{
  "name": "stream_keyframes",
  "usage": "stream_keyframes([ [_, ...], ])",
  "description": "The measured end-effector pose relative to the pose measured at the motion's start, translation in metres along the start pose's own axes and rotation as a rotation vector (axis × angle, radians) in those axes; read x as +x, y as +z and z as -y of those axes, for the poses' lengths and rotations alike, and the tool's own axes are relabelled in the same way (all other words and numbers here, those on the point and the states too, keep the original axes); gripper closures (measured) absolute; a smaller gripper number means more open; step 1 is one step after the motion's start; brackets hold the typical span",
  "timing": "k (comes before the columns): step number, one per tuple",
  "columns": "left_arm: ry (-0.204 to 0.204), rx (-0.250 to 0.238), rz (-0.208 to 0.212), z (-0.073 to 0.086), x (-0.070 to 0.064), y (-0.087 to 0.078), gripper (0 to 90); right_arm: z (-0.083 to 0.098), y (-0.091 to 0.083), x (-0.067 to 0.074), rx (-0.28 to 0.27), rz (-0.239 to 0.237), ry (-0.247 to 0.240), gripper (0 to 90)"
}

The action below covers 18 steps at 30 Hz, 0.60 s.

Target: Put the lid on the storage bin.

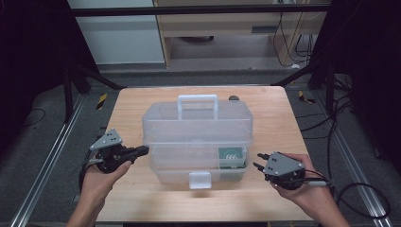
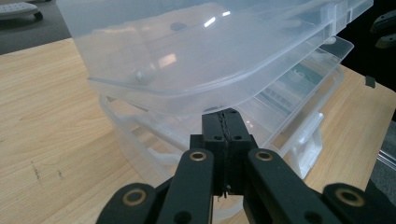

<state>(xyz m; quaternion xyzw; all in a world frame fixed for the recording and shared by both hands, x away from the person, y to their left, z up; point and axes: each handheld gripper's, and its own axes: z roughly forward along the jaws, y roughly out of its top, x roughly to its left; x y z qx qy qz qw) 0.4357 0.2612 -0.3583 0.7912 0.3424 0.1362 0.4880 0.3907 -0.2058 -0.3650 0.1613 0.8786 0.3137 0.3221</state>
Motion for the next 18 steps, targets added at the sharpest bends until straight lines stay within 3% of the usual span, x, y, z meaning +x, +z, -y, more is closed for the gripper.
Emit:
stream_keyframes([
  [12,0.004,-0.009,0.003,0.007,-0.001,0.001,90.0,0.024,0.007,-0.005,0.025,0.031,0.071,65.0],
  [17,0.011,-0.012,-0.005,0.008,-0.002,0.001,90.0,0.033,0.014,-0.006,0.035,0.049,0.114,57.8],
  [18,0.012,-0.011,-0.003,0.009,-0.002,0.001,90.0,0.036,0.016,-0.006,0.039,0.062,0.123,52.8],
])
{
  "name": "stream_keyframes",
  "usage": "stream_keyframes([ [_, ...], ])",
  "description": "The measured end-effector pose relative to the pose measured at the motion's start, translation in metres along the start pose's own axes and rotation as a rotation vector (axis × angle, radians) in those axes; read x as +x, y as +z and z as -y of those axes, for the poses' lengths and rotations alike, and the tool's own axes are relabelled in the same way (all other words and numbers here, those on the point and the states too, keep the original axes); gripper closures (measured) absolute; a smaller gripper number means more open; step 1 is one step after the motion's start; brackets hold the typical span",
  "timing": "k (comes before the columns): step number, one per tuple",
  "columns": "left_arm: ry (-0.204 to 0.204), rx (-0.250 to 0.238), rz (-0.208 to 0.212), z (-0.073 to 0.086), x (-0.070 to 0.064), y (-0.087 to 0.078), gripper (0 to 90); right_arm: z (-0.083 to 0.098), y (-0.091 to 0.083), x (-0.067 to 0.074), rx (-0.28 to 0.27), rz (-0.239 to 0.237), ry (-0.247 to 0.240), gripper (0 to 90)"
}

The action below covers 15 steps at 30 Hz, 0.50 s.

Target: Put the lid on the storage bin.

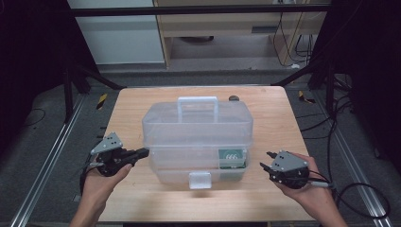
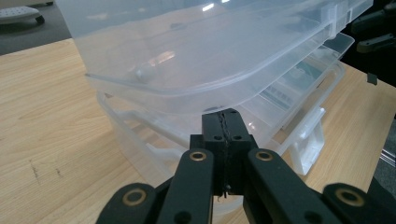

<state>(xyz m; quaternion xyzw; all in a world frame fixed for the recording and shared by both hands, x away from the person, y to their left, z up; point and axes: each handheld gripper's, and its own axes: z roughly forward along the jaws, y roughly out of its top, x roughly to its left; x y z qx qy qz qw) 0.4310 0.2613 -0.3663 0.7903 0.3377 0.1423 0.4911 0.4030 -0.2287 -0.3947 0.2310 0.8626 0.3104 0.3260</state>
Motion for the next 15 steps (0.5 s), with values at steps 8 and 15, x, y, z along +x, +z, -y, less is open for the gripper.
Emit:
stream_keyframes([
  [8,0.004,0.005,0.004,0.004,0.000,0.001,90.0,0.019,0.019,-0.005,0.044,0.075,0.083,35.0],
  [15,0.007,0.012,-0.001,0.010,-0.001,0.002,90.0,0.037,0.035,-0.010,0.088,0.107,0.155,26.2],
])
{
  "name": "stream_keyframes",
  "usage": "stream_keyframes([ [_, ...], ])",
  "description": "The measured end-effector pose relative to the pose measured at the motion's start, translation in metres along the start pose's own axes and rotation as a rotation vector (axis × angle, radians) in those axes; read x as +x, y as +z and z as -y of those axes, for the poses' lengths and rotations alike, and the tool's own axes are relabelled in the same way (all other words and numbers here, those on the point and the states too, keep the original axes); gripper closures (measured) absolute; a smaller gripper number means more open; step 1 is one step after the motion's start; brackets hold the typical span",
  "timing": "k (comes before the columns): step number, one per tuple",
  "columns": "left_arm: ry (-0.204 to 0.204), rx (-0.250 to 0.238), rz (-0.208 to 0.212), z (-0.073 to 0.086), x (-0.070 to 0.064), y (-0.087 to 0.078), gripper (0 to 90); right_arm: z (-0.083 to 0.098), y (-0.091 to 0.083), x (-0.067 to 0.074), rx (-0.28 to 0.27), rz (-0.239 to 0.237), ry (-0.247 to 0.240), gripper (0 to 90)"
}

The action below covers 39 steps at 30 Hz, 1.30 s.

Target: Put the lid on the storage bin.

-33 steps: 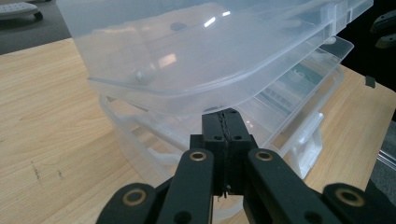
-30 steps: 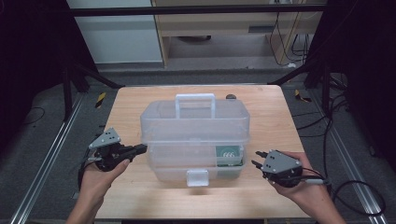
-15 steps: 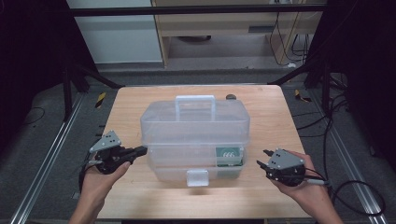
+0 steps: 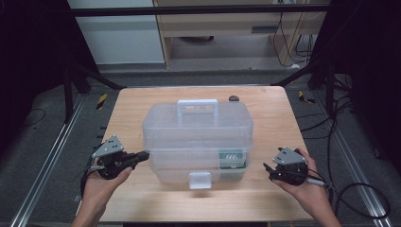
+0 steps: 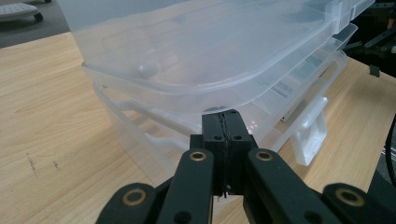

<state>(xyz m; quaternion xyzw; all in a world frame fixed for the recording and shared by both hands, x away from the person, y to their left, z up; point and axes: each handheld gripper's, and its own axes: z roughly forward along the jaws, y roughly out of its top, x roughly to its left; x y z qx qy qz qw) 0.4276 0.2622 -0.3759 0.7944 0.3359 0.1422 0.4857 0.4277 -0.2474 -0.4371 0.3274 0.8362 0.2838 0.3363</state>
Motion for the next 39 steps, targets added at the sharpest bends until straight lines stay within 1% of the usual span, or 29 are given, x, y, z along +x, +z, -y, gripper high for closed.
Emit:
stream_keyframes([
  [4,0.000,0.003,-0.003,0.003,0.000,0.000,90.0,0.006,0.006,-0.003,0.018,0.009,0.017,26.0],
  [8,-0.006,0.002,-0.003,0.008,0.000,0.001,90.0,0.011,0.010,-0.007,0.019,0.025,0.041,26.2],
  [16,-0.030,0.004,0.000,0.022,0.002,0.004,90.0,0.019,0.017,-0.009,0.031,0.026,0.071,26.1],
  [18,-0.033,0.010,-0.001,0.026,0.001,0.005,90.0,0.020,0.018,-0.009,0.037,0.023,0.072,26.0],
  [23,-0.033,0.025,-0.005,0.033,0.001,0.007,90.0,0.019,0.018,-0.009,0.032,0.021,0.076,26.0],
  [30,-0.049,0.047,-0.002,0.044,0.002,0.010,90.0,0.019,0.022,-0.009,0.040,0.016,0.084,25.3],
  [33,-0.047,0.062,-0.012,0.047,0.001,0.012,90.0,0.018,0.024,-0.008,0.038,0.013,0.088,25.3],
  [36,-0.029,0.090,-0.036,0.052,0.000,0.010,90.0,0.018,0.025,-0.009,0.038,0.014,0.098,25.3],
  [37,-0.040,0.074,-0.039,0.054,0.000,0.007,90.0,0.018,0.026,-0.010,0.033,0.015,0.098,25.3],
  [38,-0.048,0.068,-0.041,0.056,0.000,0.004,90.0,0.018,0.026,-0.011,0.033,0.015,0.101,25.3],
  [39,-0.041,0.069,-0.058,0.056,0.001,0.000,90.0,0.018,0.026,-0.012,0.031,0.016,0.108,25.2],
])
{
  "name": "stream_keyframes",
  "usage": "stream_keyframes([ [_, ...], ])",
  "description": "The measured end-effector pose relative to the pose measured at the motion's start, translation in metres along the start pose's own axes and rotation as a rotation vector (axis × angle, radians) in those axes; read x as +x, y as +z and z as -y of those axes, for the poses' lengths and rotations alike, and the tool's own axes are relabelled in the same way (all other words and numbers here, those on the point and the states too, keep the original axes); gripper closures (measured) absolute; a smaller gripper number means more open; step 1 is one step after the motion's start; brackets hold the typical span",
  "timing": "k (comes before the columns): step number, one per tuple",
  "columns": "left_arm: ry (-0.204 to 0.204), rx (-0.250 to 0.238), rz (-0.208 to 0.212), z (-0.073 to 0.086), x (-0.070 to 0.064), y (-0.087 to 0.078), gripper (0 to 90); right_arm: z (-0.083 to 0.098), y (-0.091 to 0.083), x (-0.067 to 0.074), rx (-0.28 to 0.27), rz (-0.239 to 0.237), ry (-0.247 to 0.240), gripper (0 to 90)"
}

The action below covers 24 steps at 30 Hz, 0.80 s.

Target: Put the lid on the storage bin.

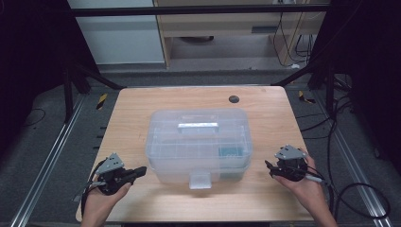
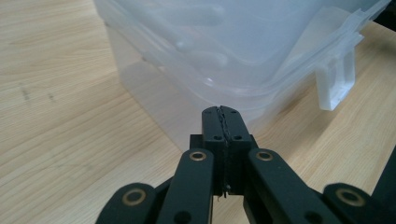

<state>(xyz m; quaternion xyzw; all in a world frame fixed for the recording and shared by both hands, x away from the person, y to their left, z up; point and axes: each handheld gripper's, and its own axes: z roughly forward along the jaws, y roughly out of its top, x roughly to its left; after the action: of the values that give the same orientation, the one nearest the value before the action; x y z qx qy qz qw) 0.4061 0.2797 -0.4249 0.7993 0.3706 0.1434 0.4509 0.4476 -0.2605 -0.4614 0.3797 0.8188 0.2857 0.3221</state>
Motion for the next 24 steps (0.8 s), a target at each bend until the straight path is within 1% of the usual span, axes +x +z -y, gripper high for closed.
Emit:
stream_keyframes([
  [2,0.015,0.001,-0.028,0.000,0.002,-0.004,89.7,0.000,0.001,-0.002,0.000,0.003,0.009,25.2],
  [4,0.006,-0.004,-0.052,0.000,0.008,-0.007,88.4,-0.001,0.004,-0.004,0.002,0.001,0.023,25.0],
  [5,0.011,0.004,-0.064,0.000,0.012,-0.007,87.6,-0.001,0.006,-0.005,0.009,-0.001,0.024,24.7],
  [6,0.007,0.006,-0.076,-0.001,0.016,-0.006,87.0,-0.002,0.009,-0.006,0.014,0.002,0.024,24.4],
  [7,0.006,0.010,-0.087,-0.001,0.020,-0.005,86.3,-0.002,0.012,-0.008,0.022,0.005,0.035,24.0],
  [9,0.003,0.017,-0.101,-0.002,0.028,-0.002,86.0,-0.003,0.017,-0.013,0.030,0.004,0.067,23.7],
  [11,0.009,0.031,-0.123,-0.004,0.036,0.002,84.6,-0.003,0.023,-0.018,0.033,0.013,0.106,23.6],
  [13,0.017,0.045,-0.142,-0.006,0.043,0.007,83.1,-0.004,0.029,-0.025,0.032,0.010,0.144,22.7],
  [14,0.020,0.047,-0.153,-0.007,0.047,0.009,82.5,-0.004,0.031,-0.027,0.034,0.008,0.153,22.3],
  [16,0.024,0.054,-0.167,-0.009,0.053,0.014,79.4,-0.003,0.037,-0.031,0.041,0.008,0.192,21.1],
  [18,0.042,0.044,-0.202,-0.012,0.060,0.020,70.9,-0.002,0.043,-0.035,0.048,0.012,0.218,19.3],
  [20,0.048,0.055,-0.222,-0.015,0.067,0.029,52.0,-0.001,0.049,-0.039,0.056,0.014,0.260,17.3],
  [22,0.041,0.072,-0.225,-0.018,0.076,0.038,32.4,0.000,0.055,-0.040,0.055,0.003,0.292,15.7],
  [23,0.036,0.074,-0.238,-0.019,0.082,0.045,27.1,0.000,0.057,-0.041,0.057,0.004,0.302,15.4],
  [24,0.040,0.087,-0.249,-0.020,0.086,0.049,20.7,-0.001,0.061,-0.043,0.050,-0.003,0.331,15.3],
])
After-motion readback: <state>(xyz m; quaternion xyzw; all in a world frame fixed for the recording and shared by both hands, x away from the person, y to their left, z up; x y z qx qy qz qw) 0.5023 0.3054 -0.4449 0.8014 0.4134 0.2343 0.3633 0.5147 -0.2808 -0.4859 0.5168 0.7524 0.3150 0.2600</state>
